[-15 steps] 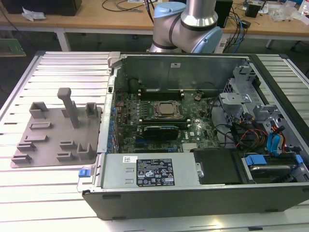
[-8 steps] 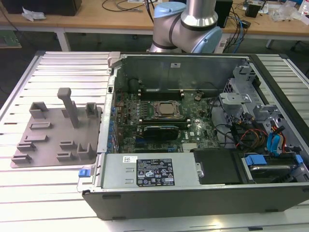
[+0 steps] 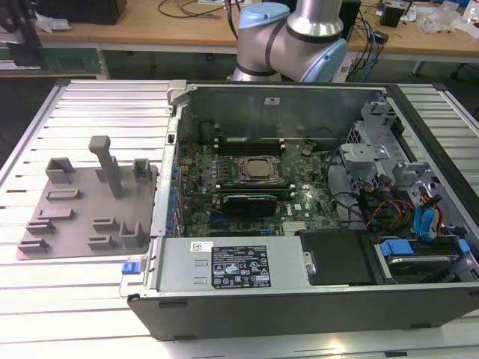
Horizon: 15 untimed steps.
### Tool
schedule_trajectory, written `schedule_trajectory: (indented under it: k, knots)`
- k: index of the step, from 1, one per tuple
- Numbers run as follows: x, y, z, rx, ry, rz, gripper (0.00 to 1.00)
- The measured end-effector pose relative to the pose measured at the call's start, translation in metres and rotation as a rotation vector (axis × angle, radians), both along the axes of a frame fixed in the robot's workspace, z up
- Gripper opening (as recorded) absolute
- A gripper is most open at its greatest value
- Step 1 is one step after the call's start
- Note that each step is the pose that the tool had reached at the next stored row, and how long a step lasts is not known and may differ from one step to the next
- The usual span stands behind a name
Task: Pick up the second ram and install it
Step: 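Pick up the second ram and move it above second insertion slot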
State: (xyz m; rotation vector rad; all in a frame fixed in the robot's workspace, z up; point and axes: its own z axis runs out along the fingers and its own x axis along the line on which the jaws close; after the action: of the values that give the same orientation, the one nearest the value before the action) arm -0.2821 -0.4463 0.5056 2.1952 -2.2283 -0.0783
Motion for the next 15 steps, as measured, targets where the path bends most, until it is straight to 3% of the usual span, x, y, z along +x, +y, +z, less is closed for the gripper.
schedule_trajectory:
  k: [2, 6, 15]
  knots:
    - [0.017, 0.0000, -0.0001, 0.0001, -0.0001, 0.000, 0.11]
    - [0.033, -0.0001, -0.0001, 0.0000, 0.0000, 0.000, 0.11]
    - [0.107, 0.0002, -0.0001, -0.0014, 0.0038, 0.000, 0.11]
